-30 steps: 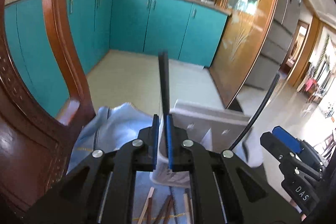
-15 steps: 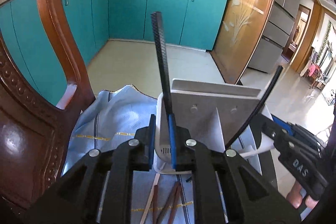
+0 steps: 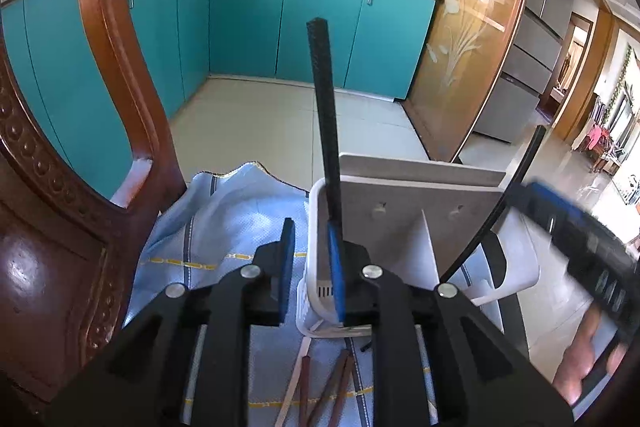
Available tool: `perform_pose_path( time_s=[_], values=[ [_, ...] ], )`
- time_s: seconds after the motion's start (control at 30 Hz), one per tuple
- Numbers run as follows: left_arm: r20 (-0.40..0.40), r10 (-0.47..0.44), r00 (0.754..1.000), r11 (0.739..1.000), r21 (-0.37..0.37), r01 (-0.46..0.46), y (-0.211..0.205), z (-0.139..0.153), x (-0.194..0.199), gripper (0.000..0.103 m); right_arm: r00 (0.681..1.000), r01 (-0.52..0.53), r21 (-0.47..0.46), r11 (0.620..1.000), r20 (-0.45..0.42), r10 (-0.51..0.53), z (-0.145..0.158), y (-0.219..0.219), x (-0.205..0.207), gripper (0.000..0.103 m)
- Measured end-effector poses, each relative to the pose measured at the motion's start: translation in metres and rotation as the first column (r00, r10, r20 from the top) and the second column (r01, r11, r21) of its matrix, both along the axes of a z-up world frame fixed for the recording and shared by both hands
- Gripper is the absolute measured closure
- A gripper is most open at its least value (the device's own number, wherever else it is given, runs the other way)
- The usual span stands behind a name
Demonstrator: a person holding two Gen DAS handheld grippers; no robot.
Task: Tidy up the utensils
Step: 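Open both tools to release the black chopsticks inside the holder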
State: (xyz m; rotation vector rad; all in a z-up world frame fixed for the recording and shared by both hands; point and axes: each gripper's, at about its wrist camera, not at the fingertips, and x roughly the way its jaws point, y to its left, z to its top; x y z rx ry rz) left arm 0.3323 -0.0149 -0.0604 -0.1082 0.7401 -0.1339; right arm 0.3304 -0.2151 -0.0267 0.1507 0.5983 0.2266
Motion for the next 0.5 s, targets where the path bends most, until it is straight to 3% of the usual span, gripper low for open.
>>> perform_pose_path(
  time_s=[0.07, 0.1, 0.13, 0.3, 0.5],
  values=[
    [0.003, -0.002, 1.000, 1.000, 0.002, 0.002, 0.000, 0.000, -0.001, 0.085, 0.999, -0.026, 0.034, 0.999, 0.023, 0.025, 0.003, -0.002, 0.005, 0.068],
    [0.004, -0.003, 1.000, 1.000, 0.003, 0.003, 0.000, -0.001, -0.002, 0.083, 0.999, -0.030, 0.036, 0.999, 0.025, 0.029, 0.003, -0.002, 0.007, 0.084],
    [0.005, -0.002, 1.000, 1.000, 0.005, 0.002, 0.000, 0.000, -0.003, 0.082, 0.999, -0.026, 0.030, 0.999, 0.023, 0.026, 0.003, -0.002, 0.008, 0.093],
    [0.005, 0.003, 1.000, 1.000, -0.001, -0.003, 0.003, -0.001, -0.003, 0.074, 0.997, -0.013, 0.107, 0.994, 0.079, 0.005, 0.011, -0.010, 0.000, 0.095],
    [0.027, 0.009, 1.000, 1.000, -0.001, -0.009, 0.003, 0.003, -0.005, 0.074, 0.967, 0.007, 0.210, 0.978, 0.249, -0.060, 0.040, -0.036, -0.027, 0.096]
  ],
)
